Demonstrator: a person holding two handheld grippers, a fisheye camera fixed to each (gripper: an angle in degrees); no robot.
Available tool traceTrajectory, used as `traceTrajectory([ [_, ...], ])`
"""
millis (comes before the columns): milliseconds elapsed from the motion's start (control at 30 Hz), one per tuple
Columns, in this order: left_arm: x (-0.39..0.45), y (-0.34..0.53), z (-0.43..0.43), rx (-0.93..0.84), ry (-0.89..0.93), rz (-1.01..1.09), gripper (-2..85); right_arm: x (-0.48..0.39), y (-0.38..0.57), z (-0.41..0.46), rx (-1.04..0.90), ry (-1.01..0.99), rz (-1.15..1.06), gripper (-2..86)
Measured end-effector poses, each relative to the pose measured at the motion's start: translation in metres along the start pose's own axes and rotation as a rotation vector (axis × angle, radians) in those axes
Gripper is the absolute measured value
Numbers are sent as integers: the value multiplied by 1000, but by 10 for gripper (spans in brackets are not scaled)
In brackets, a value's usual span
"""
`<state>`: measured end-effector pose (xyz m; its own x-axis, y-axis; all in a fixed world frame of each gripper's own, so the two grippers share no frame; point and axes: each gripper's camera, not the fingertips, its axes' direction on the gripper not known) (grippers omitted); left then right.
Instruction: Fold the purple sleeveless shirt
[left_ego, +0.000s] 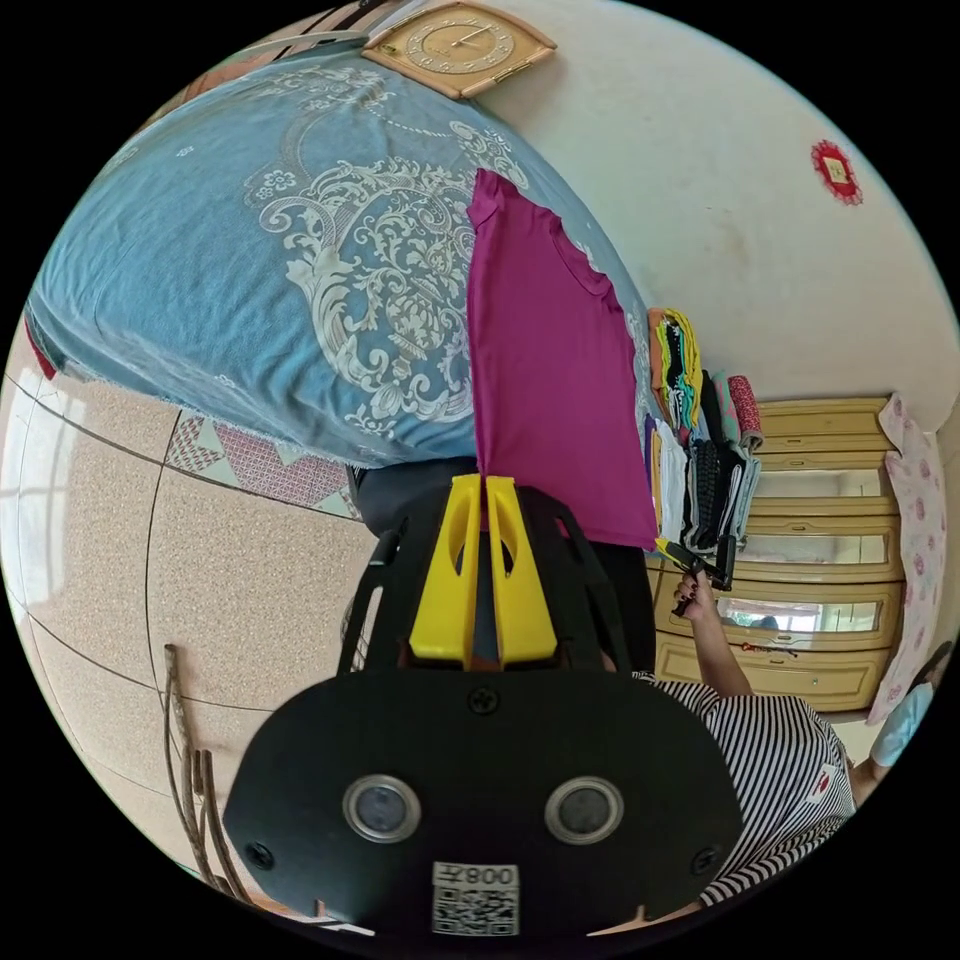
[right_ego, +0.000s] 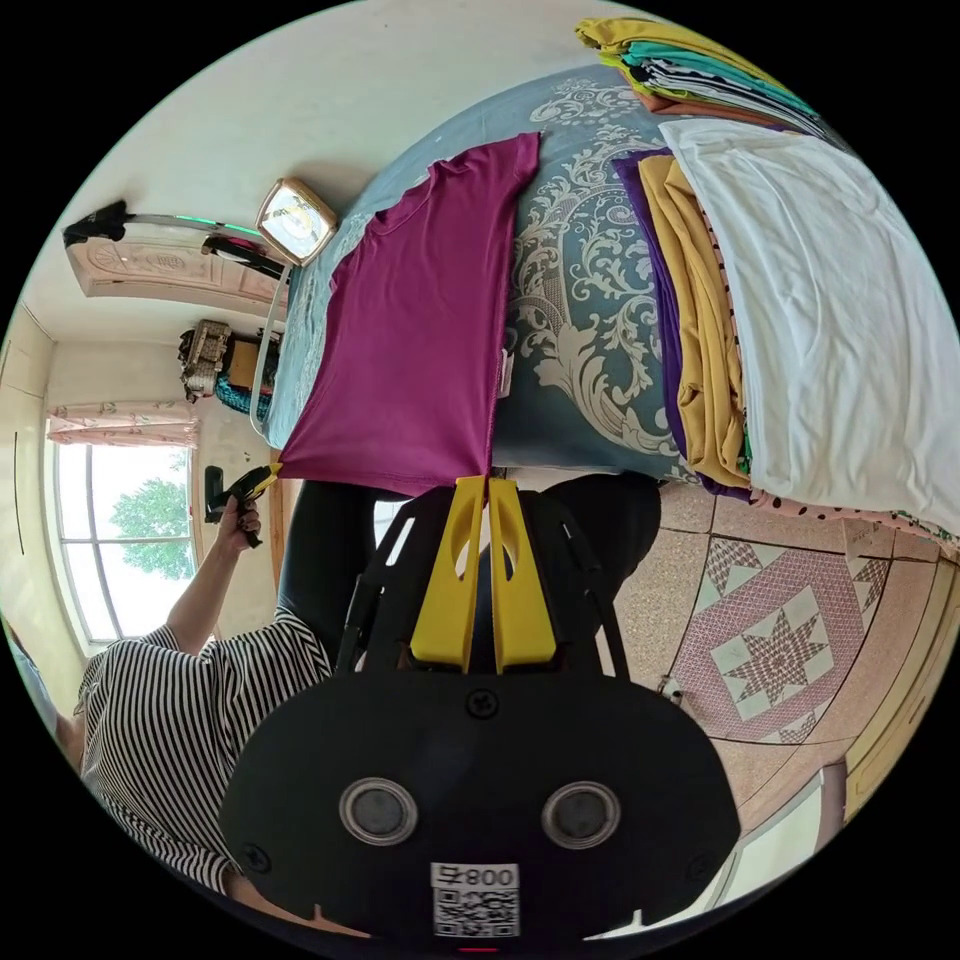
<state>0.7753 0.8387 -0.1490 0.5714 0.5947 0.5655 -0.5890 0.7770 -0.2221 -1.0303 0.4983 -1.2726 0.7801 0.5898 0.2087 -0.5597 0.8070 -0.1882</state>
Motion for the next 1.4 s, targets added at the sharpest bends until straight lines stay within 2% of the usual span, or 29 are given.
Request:
traceTrajectory([
  [600,-36,-34,88,-10,64,-127,19,59,9,75,-79,-16,86,1],
  [933,-32,-62,124,82,77,-189,36,90,-3,83,71,-85,106,3],
  [1133,56,-155,206,-47,54,33,48,83,-78,100,212,-82,26,17],
  [1400,251,-331,415,-275,61,489,54,76,-186,133,366,-11,-64,57],
])
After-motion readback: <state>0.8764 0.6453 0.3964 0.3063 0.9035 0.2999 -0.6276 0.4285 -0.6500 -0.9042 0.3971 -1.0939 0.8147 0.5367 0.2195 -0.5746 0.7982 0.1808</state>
